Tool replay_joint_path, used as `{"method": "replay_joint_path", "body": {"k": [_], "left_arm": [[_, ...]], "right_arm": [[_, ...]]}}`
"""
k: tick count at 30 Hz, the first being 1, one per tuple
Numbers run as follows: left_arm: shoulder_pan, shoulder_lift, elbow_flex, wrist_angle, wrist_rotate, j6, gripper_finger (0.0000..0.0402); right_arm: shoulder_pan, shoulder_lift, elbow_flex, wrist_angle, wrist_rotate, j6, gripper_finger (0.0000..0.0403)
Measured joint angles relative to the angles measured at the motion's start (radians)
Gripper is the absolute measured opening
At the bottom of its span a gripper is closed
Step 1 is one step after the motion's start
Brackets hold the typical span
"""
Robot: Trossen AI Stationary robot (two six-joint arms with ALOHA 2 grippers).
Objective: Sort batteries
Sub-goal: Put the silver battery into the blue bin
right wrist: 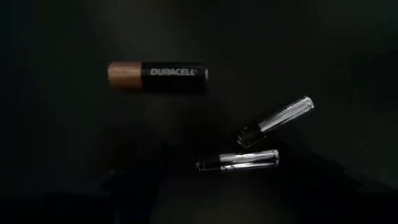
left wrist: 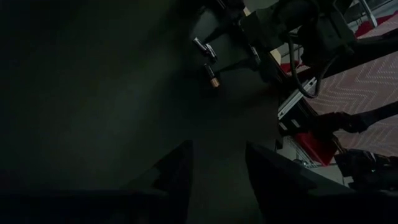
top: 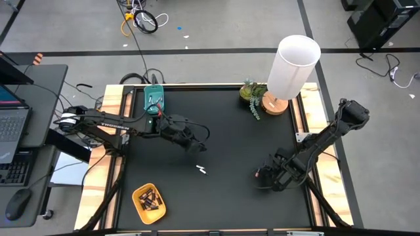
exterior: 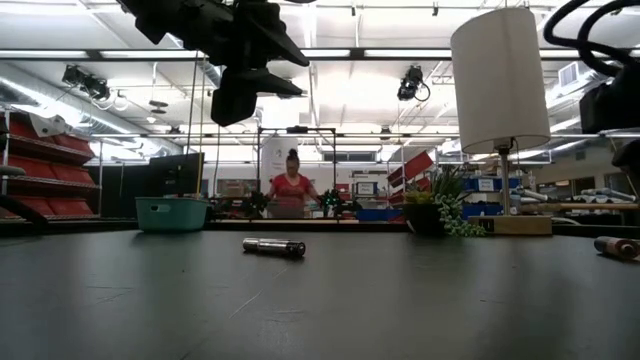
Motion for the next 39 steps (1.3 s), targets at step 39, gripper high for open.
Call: {"method": "replay_joint_path", "body": {"k": [39], "left_arm": [[0.002, 0.0, 0.0, -0.002, 0.0, 0.003, 0.0161]], "right_arm": [[-0.078, -0.013, -0.03, 0.025, -0.103, -0.067, 0.0162]]}}
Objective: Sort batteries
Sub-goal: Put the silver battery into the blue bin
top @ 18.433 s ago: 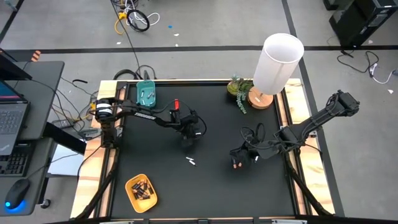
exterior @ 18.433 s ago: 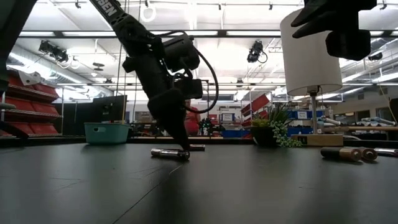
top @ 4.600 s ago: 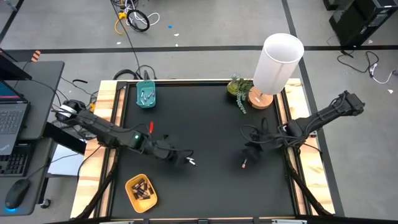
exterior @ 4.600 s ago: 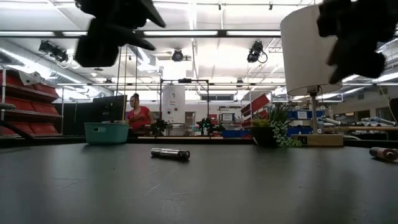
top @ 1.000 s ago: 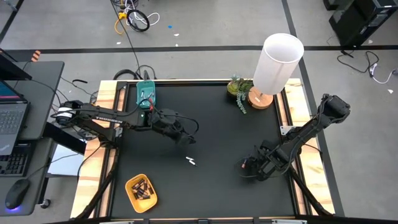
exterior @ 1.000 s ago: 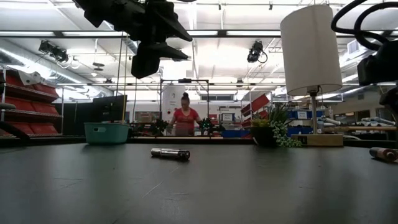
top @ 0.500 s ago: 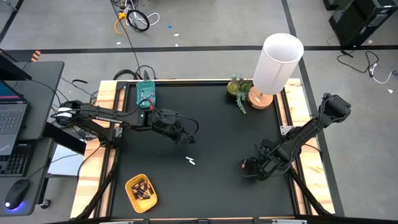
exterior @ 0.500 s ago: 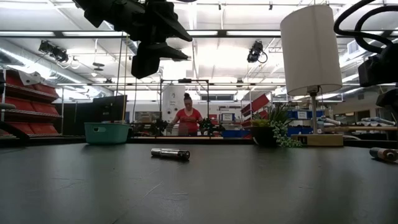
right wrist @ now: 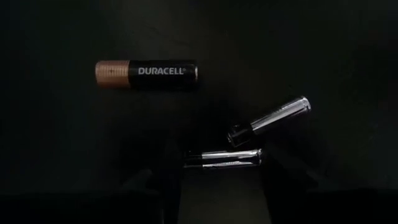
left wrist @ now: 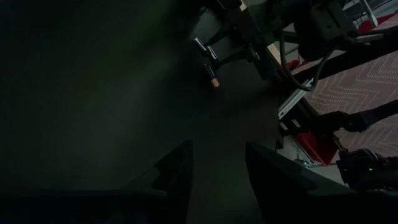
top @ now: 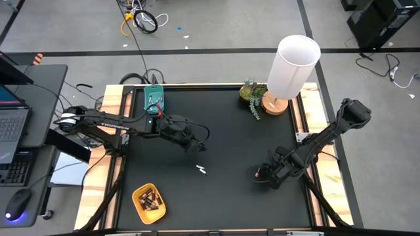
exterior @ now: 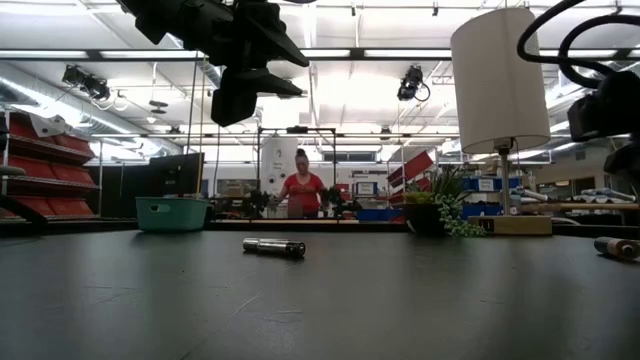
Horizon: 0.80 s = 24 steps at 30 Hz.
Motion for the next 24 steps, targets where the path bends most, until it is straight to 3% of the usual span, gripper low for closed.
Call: {"method": "replay_joint_path", "body": {"k": [10, 15, 24], "left_arm": [[0.048, 0.0, 0.0, -0.01, 0.001, -0.033, 0.0161], [0.082, 0.0, 0.0, -0.005, 0.034, -0.108, 0.0161], [0.11, 0.0, 0.0, 0.16, 0.149, -0.236, 0.0161]], "right_arm": [[-0.044, -0.121, 0.095, -0.153, -0.01, 0.001, 0.0162], [-0.051, -0.152, 0.165, -0.205, 0.08, -0.019, 0.0162], [-0.155, -0.157, 0.289, -0.093, 0.234, -0.312, 0.0162]]}}
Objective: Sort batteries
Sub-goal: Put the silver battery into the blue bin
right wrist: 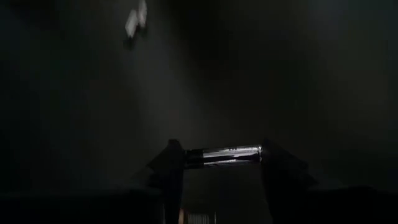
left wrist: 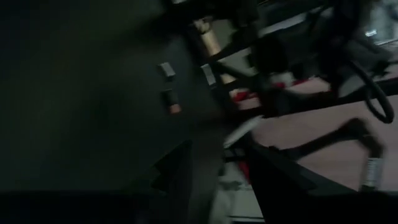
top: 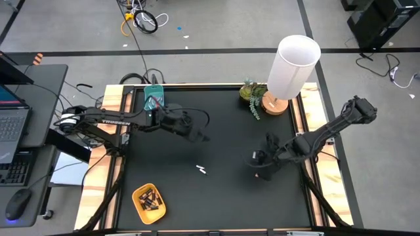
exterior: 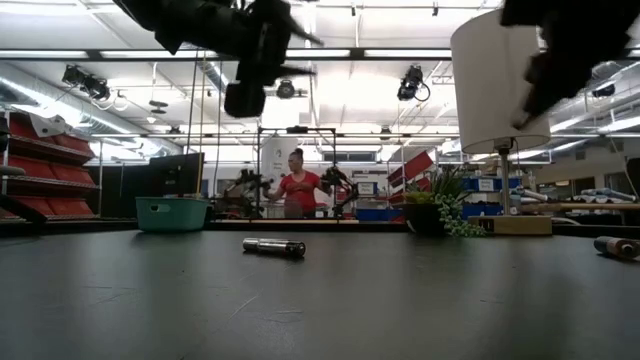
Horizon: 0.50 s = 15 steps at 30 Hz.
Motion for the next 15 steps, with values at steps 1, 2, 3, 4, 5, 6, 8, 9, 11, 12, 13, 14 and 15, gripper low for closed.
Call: {"method": "replay_joint_path", "body": {"k": [1, 2, 3, 4, 5, 6, 8, 9, 11, 12, 13, 14, 15], "left_arm": [[0.0, 0.0, 0.0, 0.03, 0.007, -0.014, 0.0161], [0.0, 0.0, 0.0, 0.062, 0.017, -0.032, 0.0161], [0.0, 0.0, 0.0, 0.093, 0.024, -0.048, 0.0161], [0.0, 0.0, 0.0, 0.123, 0.027, -0.065, 0.0161], [0.0, 0.0, 0.0, 0.148, 0.027, -0.086, 0.0161], [0.0, 0.0, 0.0, 0.172, 0.022, -0.109, 0.0161], [0.0, 0.0, 0.0, 0.214, -0.009, -0.138, 0.0161], [0.0, 0.0, 0.0, 0.234, -0.024, -0.154, 0.0162], [0.0, 0.0, 0.0, 0.263, -0.044, -0.17, 0.0166], [0.0, 0.0, 0.0, 0.271, -0.055, -0.181, 0.0168], [0.0, 0.0, 0.0, 0.275, -0.058, -0.185, 0.0171], [0.0, 0.0, 0.0, 0.278, -0.062, -0.189, 0.0174], [0.0, 0.0, 0.0, 0.279, -0.065, -0.193, 0.0177]], "right_arm": [[-0.021, 0.0, 0.007, 0.032, 0.005, -0.039, 0.0162], [-0.043, 0.0, 0.014, 0.077, 0.008, -0.08, 0.0162], [-0.064, 0.0, 0.021, 0.128, 0.01, -0.121, 0.0162], [-0.085, 0.0, 0.028, 0.176, 0.01, -0.161, 0.0162], [-0.105, 0.0, 0.034, 0.217, 0.012, -0.2, 0.0162], [-0.124, 0.0, 0.041, 0.258, 0.013, -0.239, 0.0162], [-0.158, 0.0, 0.055, 0.341, 0.022, -0.312, 0.0162], [-0.173, 0.0, 0.062, 0.377, 0.034, -0.35, 0.0162], [-0.204, 0.0, 0.077, 0.441, 0.038, -0.424, 0.0162], [-0.219, 0.001, 0.085, 0.465, 0.038, -0.457, 0.0162], [-0.235, 0.006, 0.095, 0.486, 0.039, -0.486, 0.0162], [-0.249, 0.01, 0.107, 0.502, 0.039, -0.511, 0.0162], [-0.262, 0.012, 0.116, 0.513, 0.038, -0.535, 0.0162]]}}
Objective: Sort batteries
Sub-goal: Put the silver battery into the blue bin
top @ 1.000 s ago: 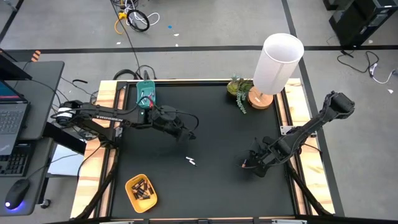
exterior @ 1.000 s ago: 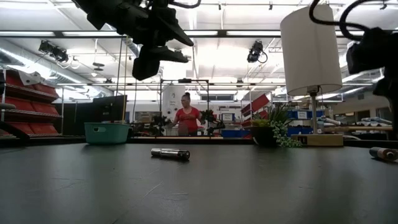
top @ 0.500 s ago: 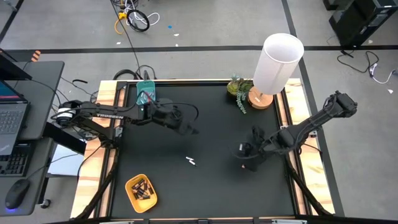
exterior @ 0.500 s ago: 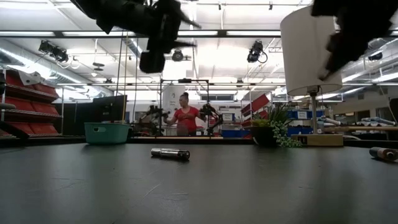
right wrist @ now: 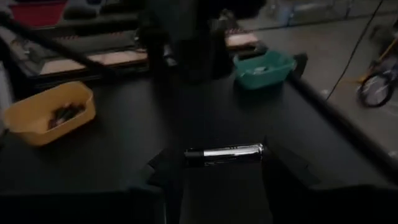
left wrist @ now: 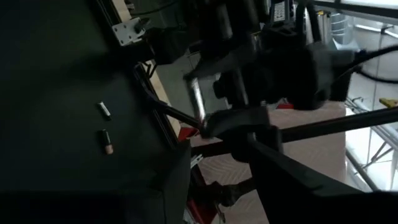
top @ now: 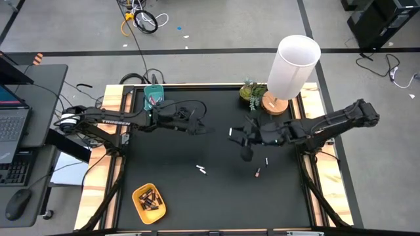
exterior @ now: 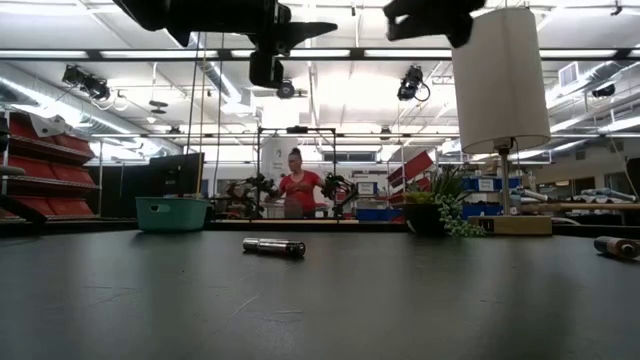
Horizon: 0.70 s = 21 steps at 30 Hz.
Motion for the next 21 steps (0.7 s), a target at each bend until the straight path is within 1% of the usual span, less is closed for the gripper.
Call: {"method": "replay_joint_path", "body": {"k": [3, 7, 13, 21], "left_arm": [[-0.001, 0.0, 0.0, 0.002, -0.012, -0.012, 0.0184], [-0.002, 0.012, 0.001, 0.012, -0.058, -0.012, 0.0188], [-0.003, 0.054, 0.001, 0.094, -0.099, -0.014, 0.0188], [-0.003, 0.068, 0.001, 0.116, -0.122, -0.011, 0.0188]], "right_arm": [[-0.037, 0.015, 0.029, 0.031, -0.011, -0.059, 0.0162], [-0.076, 0.044, 0.058, 0.059, -0.075, -0.112, 0.0162], [-0.099, 0.109, 0.103, 0.059, -0.136, -0.166, 0.0162], [-0.112, 0.19, 0.171, 0.067, -0.139, -0.21, 0.0162]]}}
